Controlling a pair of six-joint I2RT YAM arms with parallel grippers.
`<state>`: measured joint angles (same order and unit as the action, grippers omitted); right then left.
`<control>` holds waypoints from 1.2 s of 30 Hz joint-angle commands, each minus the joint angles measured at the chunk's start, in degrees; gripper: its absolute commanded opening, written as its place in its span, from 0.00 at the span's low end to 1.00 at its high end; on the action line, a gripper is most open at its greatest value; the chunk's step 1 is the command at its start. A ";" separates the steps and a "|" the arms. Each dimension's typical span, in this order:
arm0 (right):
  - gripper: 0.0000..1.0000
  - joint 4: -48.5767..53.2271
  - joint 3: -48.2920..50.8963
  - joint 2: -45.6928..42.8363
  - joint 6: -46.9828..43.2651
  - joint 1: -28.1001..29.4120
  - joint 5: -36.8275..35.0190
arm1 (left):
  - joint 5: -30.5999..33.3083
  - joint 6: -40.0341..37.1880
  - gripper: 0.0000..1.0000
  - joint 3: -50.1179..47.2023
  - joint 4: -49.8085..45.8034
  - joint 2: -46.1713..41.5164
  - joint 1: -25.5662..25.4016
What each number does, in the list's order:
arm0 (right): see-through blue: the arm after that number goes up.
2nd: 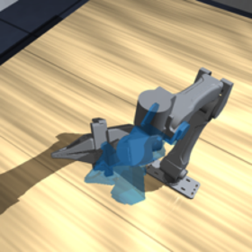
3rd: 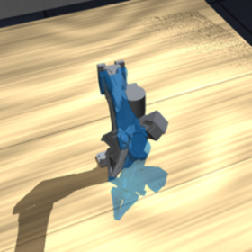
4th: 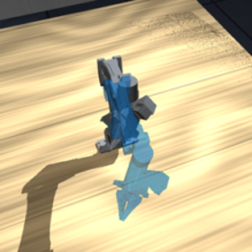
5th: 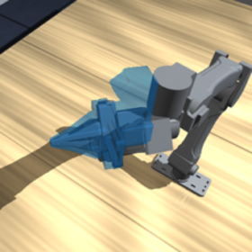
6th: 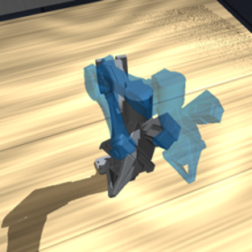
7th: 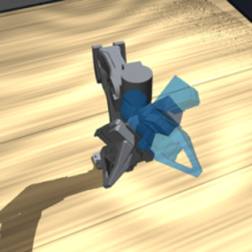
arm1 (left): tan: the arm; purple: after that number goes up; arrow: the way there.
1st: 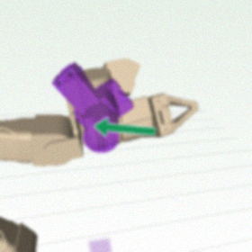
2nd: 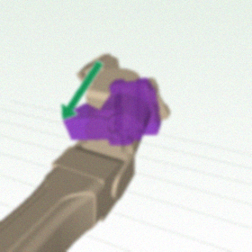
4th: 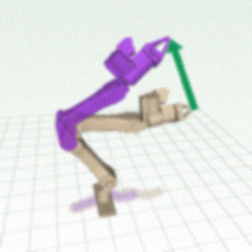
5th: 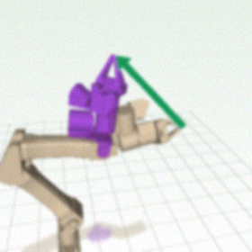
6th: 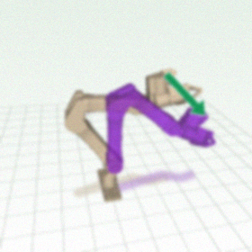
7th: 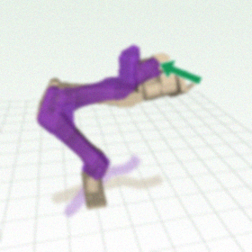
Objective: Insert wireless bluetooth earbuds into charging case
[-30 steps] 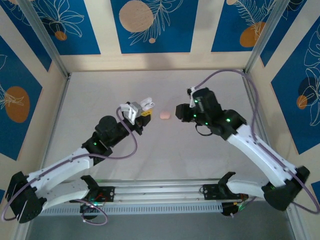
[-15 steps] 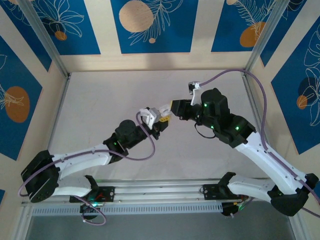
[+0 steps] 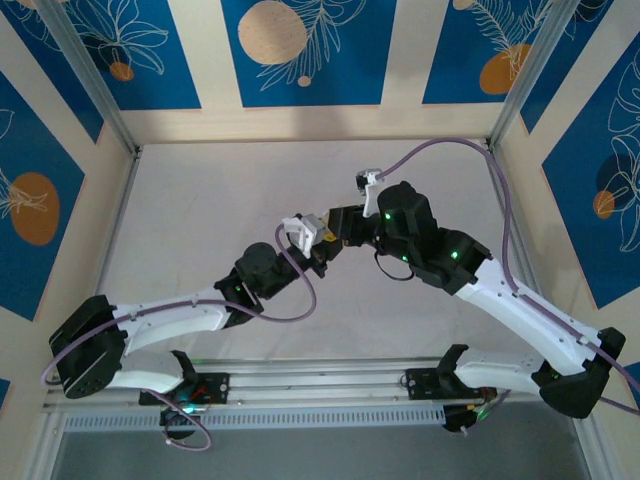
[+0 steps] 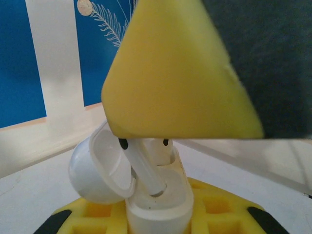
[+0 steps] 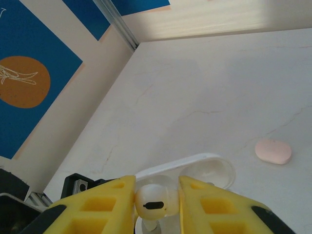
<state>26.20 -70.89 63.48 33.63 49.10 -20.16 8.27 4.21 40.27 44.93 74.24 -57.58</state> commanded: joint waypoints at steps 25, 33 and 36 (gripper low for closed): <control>0.30 1.19 0.81 0.24 -3.50 1.84 -1.77 | 3.08 2.81 0.15 1.78 5.87 -1.11 -0.87; 0.33 1.42 0.23 0.24 -3.74 1.79 -1.34 | 1.51 2.30 0.15 1.75 6.05 -1.02 -0.87; 0.35 1.61 -0.03 0.12 -3.65 1.61 -1.37 | 1.13 2.28 0.15 1.75 6.05 -1.04 -0.87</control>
<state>26.26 -70.70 63.61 30.41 50.63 -21.04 10.59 6.55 40.32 46.70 74.22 -57.78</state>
